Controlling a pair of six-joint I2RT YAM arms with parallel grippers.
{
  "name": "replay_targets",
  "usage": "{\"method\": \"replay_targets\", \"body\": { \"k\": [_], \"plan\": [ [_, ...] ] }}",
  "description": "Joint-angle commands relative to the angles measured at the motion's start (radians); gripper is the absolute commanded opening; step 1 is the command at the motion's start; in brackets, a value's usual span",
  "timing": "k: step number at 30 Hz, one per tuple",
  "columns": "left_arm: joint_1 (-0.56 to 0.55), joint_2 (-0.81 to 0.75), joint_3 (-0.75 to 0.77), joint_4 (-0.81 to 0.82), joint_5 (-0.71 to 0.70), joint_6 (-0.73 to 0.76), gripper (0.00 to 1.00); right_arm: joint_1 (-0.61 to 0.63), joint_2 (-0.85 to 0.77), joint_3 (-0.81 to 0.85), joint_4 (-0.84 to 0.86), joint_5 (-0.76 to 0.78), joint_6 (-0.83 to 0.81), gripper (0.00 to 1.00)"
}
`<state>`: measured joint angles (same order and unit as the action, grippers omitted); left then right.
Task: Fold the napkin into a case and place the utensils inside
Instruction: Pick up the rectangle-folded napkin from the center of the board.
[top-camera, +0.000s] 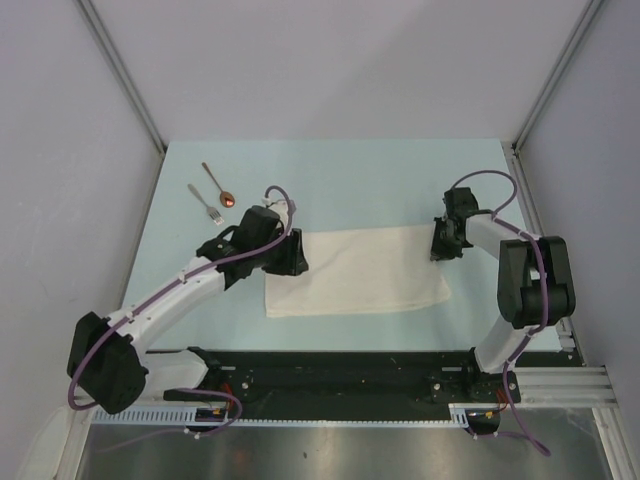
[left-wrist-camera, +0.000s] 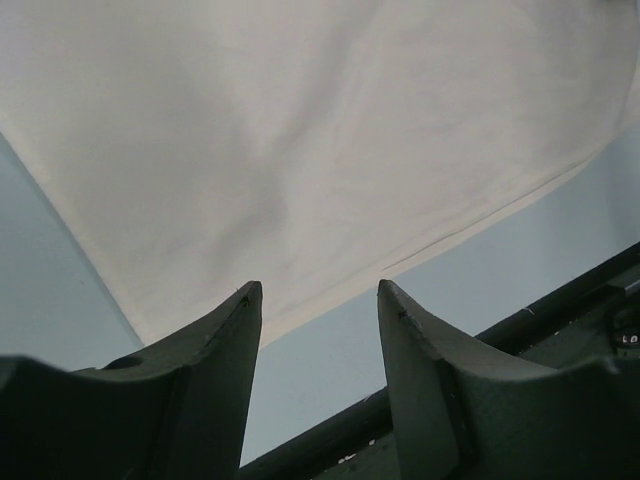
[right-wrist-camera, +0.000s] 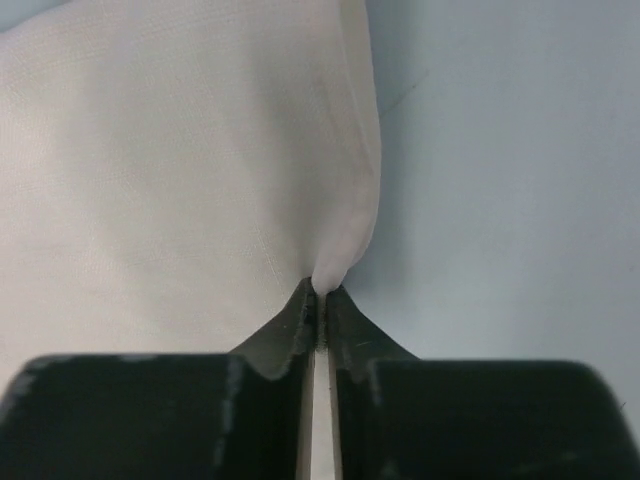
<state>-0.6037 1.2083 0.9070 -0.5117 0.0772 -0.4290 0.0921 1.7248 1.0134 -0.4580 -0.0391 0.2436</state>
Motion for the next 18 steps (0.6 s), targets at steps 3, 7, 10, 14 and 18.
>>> {"method": "replay_targets", "body": {
  "k": [3,7,10,14,18],
  "plan": [
    [0.002,0.158,0.015,0.137,0.177,-0.056,0.50,-0.008,-0.013,-0.072,-0.014,0.063,-0.001,0.00],
    [-0.002,0.246,0.050,0.185,0.229,-0.138,0.47,-0.080,-0.091,-0.078,-0.051,0.119,0.002,0.00],
    [0.001,0.221,0.072,0.181,0.198,-0.166,0.49,-0.084,-0.151,-0.056,-0.094,0.157,-0.001,0.00],
    [0.071,0.162,0.049,0.165,0.176,-0.175,0.51,0.024,-0.200,-0.004,-0.159,0.177,0.011,0.00],
    [0.186,0.088,-0.023,0.156,0.242,-0.166,0.51,0.228,-0.206,0.068,-0.238,0.191,0.091,0.00]
  ]
}}
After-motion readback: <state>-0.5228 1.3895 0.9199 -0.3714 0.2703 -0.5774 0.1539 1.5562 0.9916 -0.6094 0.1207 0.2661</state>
